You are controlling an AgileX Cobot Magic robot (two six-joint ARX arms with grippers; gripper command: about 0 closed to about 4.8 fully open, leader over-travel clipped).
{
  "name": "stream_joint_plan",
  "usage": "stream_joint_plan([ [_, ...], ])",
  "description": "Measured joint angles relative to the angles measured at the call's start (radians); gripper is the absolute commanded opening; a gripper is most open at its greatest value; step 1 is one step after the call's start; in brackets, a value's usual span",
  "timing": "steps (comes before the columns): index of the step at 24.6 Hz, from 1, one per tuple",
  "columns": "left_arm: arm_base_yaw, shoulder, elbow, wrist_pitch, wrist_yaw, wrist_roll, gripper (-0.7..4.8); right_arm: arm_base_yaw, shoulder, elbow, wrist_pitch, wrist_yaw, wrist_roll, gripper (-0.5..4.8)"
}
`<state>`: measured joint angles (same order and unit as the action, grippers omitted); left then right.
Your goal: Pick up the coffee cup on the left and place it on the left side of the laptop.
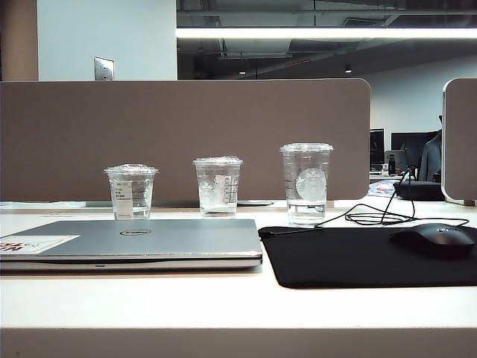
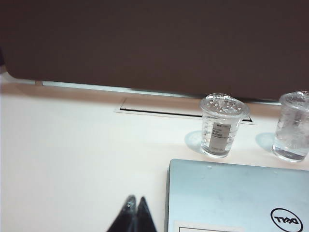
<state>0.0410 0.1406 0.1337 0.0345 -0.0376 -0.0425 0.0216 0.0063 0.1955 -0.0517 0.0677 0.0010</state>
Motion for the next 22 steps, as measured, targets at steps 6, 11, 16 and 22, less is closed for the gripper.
stream_joint_plan([
  [6, 0.000, 0.245, 0.106, 0.141, 0.062, 0.000, -0.05, 0.000, 0.108, 0.086, 0.008, -0.084, 0.000, -0.03],
  [11, -0.001, 0.573, 0.228, 0.224, 0.117, 0.000, -0.05, 0.001, 0.253, 0.175, 0.068, -0.148, 0.000, -0.03],
  [16, -0.066, 0.792, 0.317, 0.348, 0.101, 0.000, -0.05, 0.055, 0.370, 0.252, 0.076, -0.158, 0.000, -0.03],
  [22, -0.155, 1.042, 0.454, 0.420, 0.081, 0.004, -0.05, 0.221, 0.514, 0.316, 0.091, -0.151, -0.001, -0.03],
])
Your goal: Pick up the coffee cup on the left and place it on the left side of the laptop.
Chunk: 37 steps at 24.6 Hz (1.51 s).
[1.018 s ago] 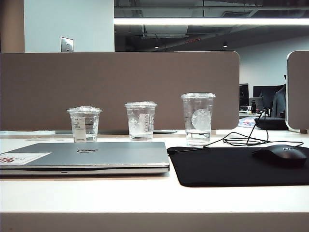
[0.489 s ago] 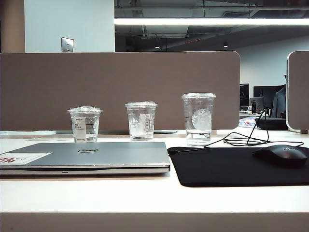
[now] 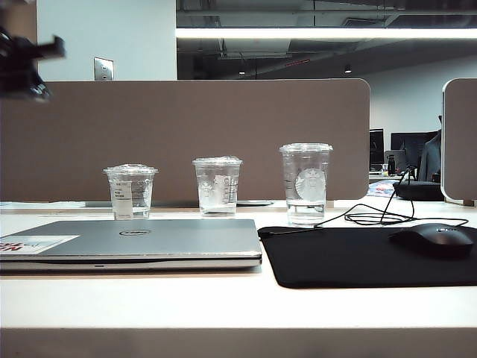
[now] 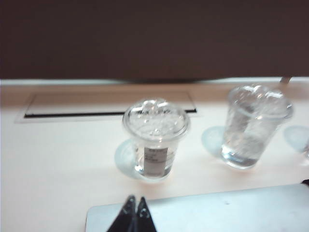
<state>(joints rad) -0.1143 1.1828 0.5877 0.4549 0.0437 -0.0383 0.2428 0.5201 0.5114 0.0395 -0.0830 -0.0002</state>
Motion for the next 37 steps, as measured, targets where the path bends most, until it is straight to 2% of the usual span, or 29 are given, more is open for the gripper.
stream_joint_plan([
  [9, 0.003, 0.294, 0.158, 0.035, 0.010, 0.000, -0.04, 0.210, 0.100, 0.009, 0.023, 0.066, 0.000, -0.03],
  [10, 0.003, 0.323, 0.166, 0.050, 0.022, 0.000, 0.40, 0.227, 0.106, 0.009, 0.023, 0.075, 0.000, -0.03],
  [11, 0.003, 0.378, 0.180, 0.078, 0.045, 0.000, 1.17, 0.237, 0.110, 0.009, 0.022, 0.082, 0.000, -0.03],
  [12, 0.003, 0.406, 0.190, 0.090, 0.054, -0.001, 4.10, 0.239, 0.110, 0.009, 0.023, 0.084, 0.000, -0.03],
  [13, 0.003, 0.462, 0.210, 0.111, 0.062, -0.002, 4.79, 0.240, 0.110, 0.009, 0.023, 0.090, 0.000, -0.03],
  [21, -0.009, 0.666, 0.339, 0.142, 0.069, -0.047, 4.79, 0.240, 0.110, 0.009, 0.022, 0.089, 0.000, -0.03],
  [30, -0.024, 0.823, 0.403, 0.286, 0.061, -0.097, 4.79, 0.240, 0.110, 0.009, 0.019, 0.089, 0.000, -0.03],
  [37, -0.023, 0.925, 0.523, 0.290, 0.062, -0.111, 4.79, 0.240, 0.110, 0.009, 0.014, 0.082, -0.001, -0.03],
])
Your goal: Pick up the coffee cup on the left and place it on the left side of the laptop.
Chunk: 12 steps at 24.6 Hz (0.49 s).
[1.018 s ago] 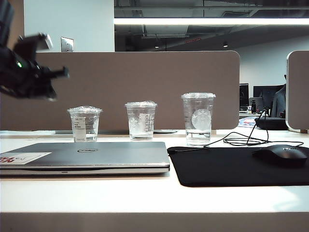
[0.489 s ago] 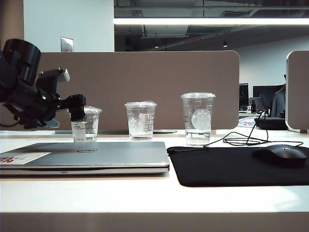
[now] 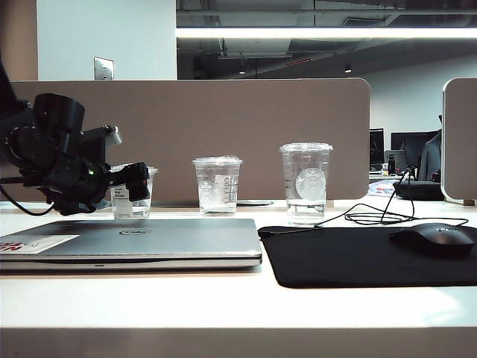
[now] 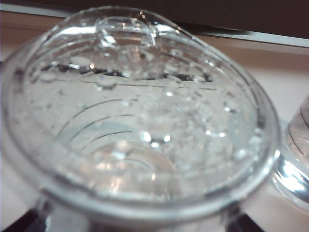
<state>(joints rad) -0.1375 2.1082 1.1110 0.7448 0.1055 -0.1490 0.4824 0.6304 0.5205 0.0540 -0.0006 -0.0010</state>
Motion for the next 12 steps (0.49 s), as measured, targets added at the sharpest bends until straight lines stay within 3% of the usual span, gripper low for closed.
stream_joint_plan([
  [12, 0.000, 0.075, 0.099, -0.002, 0.000, 0.000, 4.79, 0.000, 0.000, 0.000, 0.000, 0.000, 0.000, -0.03],
])
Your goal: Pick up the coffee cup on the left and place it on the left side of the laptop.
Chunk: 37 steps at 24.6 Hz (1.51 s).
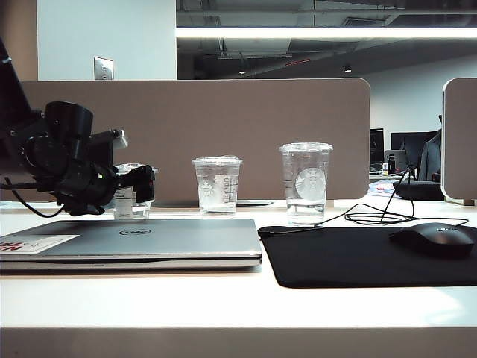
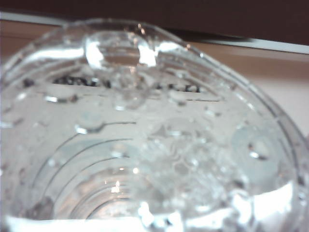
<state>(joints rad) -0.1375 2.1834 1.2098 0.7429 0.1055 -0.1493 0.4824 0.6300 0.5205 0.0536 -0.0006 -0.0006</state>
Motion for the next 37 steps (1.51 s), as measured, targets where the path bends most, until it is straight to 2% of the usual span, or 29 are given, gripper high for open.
stream_joint_plan([
  [11, 0.000, 0.079, 0.113, 0.002, 0.000, 0.000, 4.79, 0.000, 0.000, 0.000, 0.000, -0.002, 0.000, -0.03],
  [18, 0.000, 0.090, 0.114, 0.001, 0.000, 0.000, 4.79, 0.000, 0.000, 0.000, -0.046, -0.080, 0.000, -0.03],
  [26, 0.000, 0.090, 0.115, 0.001, 0.000, 0.016, 4.76, 0.000, 0.000, 0.000, -0.064, -0.087, 0.000, -0.03],
  [28, 0.000, 0.090, 0.115, 0.001, 0.000, 0.018, 3.13, 0.000, 0.000, 0.000, -0.068, -0.087, 0.000, -0.03],
  [29, 0.000, 0.090, 0.115, 0.002, 0.000, 0.019, 2.70, 0.000, 0.000, 0.000, -0.068, -0.087, 0.000, -0.03],
  [31, 0.000, 0.091, 0.115, 0.000, 0.000, 0.018, 2.19, 0.000, 0.000, 0.000, -0.068, -0.087, 0.000, -0.03],
  [32, 0.000, 0.091, 0.115, 0.000, 0.000, 0.018, 2.00, 0.000, 0.000, 0.000, -0.068, -0.087, 0.000, -0.03],
  [37, 0.000, 0.091, 0.115, -0.002, 0.000, 0.018, 2.00, 0.000, 0.000, 0.000, -0.072, -0.087, 0.000, -0.03],
])
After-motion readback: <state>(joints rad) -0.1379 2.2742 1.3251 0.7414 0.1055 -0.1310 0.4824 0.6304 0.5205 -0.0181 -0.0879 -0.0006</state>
